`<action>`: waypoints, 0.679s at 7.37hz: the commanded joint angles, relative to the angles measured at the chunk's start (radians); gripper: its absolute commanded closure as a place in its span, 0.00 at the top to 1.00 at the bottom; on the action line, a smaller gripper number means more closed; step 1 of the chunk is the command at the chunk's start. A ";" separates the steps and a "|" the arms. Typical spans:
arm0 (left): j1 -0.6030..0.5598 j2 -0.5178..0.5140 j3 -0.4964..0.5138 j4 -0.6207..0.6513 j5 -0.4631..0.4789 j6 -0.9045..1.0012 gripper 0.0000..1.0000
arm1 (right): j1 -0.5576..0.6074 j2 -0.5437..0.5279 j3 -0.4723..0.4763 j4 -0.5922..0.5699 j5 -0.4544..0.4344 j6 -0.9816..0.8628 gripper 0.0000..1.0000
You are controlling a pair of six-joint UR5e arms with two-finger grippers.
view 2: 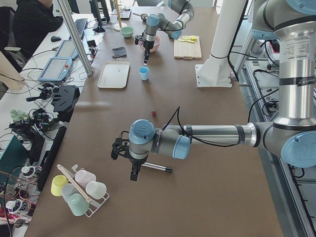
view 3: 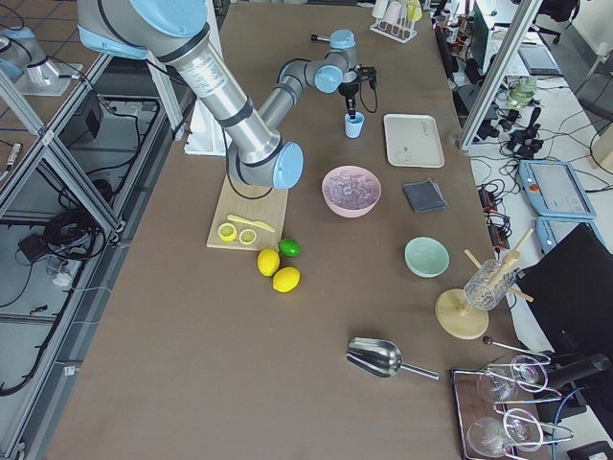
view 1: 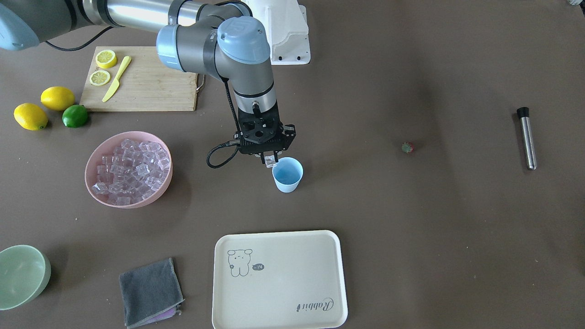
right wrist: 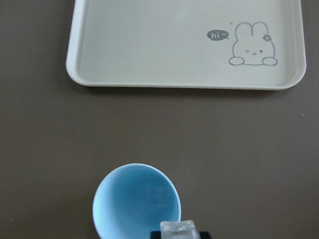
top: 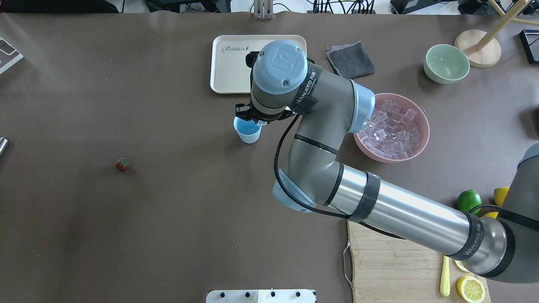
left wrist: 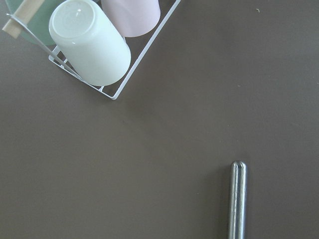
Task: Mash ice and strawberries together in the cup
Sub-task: 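Move the scoop of ice over the light-blue cup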
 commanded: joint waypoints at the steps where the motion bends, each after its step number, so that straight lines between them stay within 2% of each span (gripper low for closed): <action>1: 0.000 -0.003 -0.001 0.001 -0.001 0.001 0.99 | -0.024 -0.017 -0.007 0.091 -0.016 0.031 0.09; 3: 0.000 0.004 -0.004 0.001 -0.001 0.001 0.99 | -0.029 -0.031 0.002 0.102 -0.019 0.033 0.13; 5: -0.001 0.004 -0.004 -0.001 -0.001 0.003 0.99 | -0.029 -0.031 0.007 0.103 -0.024 0.068 0.12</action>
